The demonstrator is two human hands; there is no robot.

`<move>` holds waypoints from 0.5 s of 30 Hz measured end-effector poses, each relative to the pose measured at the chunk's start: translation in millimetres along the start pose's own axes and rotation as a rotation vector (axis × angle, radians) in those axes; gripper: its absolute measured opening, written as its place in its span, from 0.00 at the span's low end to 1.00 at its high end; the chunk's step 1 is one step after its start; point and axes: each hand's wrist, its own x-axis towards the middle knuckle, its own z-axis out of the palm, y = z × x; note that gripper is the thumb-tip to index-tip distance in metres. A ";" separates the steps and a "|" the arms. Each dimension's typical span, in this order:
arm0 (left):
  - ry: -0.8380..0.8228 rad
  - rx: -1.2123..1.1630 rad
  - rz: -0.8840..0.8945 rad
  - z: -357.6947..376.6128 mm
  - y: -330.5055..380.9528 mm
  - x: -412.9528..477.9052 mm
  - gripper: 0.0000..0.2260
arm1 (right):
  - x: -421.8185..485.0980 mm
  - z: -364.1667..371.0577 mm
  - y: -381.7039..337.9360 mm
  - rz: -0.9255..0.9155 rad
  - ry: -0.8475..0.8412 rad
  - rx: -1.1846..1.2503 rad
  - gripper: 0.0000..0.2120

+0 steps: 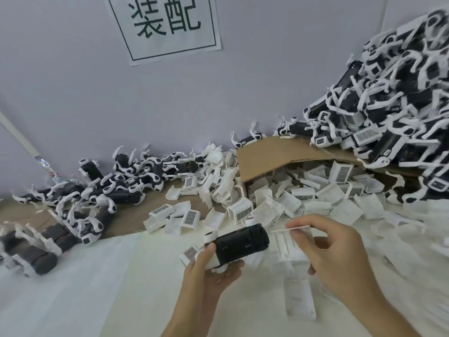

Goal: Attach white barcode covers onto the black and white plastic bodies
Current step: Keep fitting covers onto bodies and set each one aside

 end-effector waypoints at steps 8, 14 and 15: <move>-0.094 -0.048 0.042 13.3 -17.2 -7.0 0.22 | -9.5 15.8 -2.0 -0.351 0.162 -0.206 0.22; 0.001 -0.102 0.086 18.7 -22.1 -5.4 0.16 | -22.8 38.0 -2.9 -0.213 -0.154 -0.081 0.24; -0.006 -0.130 0.086 18.2 -22.3 -4.8 0.16 | -24.8 39.4 -2.9 -0.213 -0.225 -0.088 0.27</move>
